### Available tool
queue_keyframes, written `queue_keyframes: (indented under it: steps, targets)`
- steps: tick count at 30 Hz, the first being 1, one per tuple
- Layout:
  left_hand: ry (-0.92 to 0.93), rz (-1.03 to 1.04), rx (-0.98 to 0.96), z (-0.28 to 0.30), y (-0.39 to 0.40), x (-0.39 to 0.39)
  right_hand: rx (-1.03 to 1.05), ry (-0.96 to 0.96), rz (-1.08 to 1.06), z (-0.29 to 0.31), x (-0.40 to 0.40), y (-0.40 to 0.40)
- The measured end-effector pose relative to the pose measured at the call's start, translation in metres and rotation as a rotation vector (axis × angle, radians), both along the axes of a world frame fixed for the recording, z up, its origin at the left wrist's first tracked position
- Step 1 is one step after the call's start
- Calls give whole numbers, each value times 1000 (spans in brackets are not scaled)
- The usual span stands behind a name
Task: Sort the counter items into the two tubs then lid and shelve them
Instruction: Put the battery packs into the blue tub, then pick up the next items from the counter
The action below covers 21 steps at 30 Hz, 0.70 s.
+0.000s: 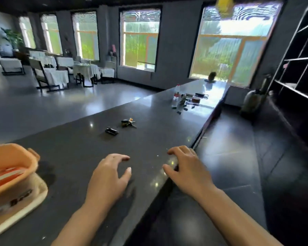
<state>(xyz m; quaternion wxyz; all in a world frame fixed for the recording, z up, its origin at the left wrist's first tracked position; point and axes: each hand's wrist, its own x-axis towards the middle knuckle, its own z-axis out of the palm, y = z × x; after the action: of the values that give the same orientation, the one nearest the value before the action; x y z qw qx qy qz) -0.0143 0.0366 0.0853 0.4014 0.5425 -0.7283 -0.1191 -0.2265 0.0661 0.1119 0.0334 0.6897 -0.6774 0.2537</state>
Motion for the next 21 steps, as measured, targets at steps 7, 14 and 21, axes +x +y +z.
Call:
queue_keyframes:
  steps: [7, 14, 21]
  targets:
    - [-1, -110, 34, -2, -55, -127, -4, -31, -93, 5, -128, -35]
    - [-36, -156, 1, -8, -159, -215, 19, -66, -144, -13, -213, -125]
    - [-54, -220, 33, -17, -274, -299, 71, -118, -227, -21, -301, -217]
